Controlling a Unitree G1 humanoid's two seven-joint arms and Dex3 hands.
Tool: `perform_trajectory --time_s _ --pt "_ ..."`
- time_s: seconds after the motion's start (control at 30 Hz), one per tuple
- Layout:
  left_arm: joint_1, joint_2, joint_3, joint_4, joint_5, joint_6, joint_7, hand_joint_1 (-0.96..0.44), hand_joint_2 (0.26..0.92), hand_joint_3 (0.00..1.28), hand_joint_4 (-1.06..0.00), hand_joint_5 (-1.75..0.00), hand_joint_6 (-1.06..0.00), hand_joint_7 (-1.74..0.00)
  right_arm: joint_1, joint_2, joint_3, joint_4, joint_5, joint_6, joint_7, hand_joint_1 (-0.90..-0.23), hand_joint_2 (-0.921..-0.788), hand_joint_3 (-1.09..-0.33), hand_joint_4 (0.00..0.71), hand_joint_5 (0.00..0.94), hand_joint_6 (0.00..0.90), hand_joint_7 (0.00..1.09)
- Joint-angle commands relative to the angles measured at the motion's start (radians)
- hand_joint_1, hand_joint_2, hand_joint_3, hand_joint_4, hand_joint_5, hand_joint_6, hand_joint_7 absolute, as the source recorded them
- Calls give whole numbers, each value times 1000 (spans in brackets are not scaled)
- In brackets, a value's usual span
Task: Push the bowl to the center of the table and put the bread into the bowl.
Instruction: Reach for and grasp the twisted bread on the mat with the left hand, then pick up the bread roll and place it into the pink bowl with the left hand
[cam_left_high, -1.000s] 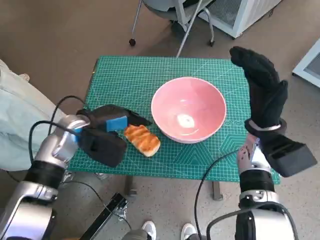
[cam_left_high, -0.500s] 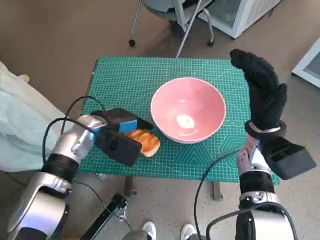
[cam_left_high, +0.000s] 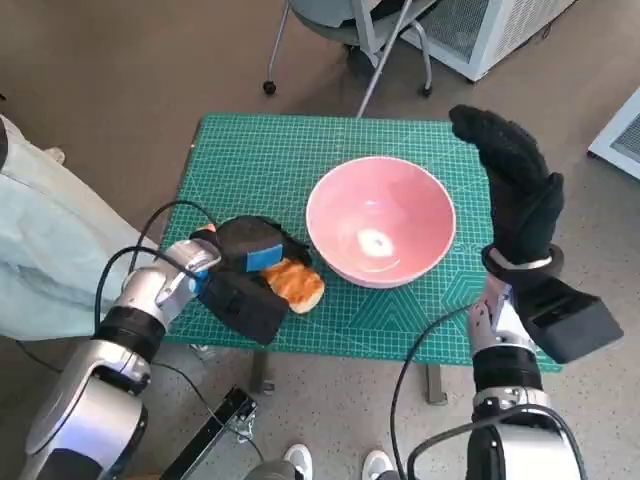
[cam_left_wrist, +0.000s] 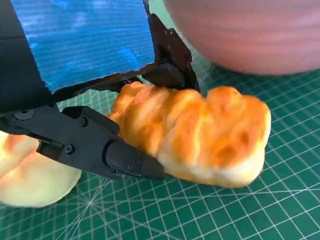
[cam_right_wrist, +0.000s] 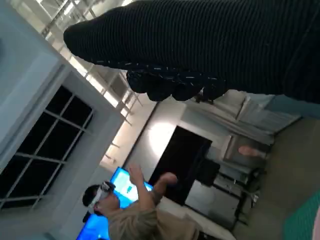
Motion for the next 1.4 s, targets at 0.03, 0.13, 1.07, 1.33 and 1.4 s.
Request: perform_trajectory --time_s 0.03,0.13,1.07,1.33,1.4 --pt "-8 54 46 6 -70 -47 -79 -3 920 124 -542 -1258 -652 -1183 32 8 3 -14 15 25 5 -581 -921 -713 318 8 34 831" --pt "-7 85 104 -32 -159 -62 -169 0 920 118 -579 -1230 -626 -1215 36 11 4 -22 17 32 4 -581 -921 -707 321 9 37 834" --pt "-135 29 333 -518 -333 -21 -209 1 907 47 -643 -1185 -775 -1043 29 13 5 -27 -7 38 -24 -590 -921 -697 331 10 35 819" --pt "-252 -67 228 -257 -170 -64 -50 0 920 81 -586 -1228 -701 -1135 35 18 10 -38 -10 32 -34 -578 -921 -696 333 10 37 814" --pt "-276 -93 205 -194 -147 -59 -26 0 920 90 -575 -1272 -690 -1114 38 18 11 -41 -9 33 -35 -576 -921 -697 333 9 37 813"
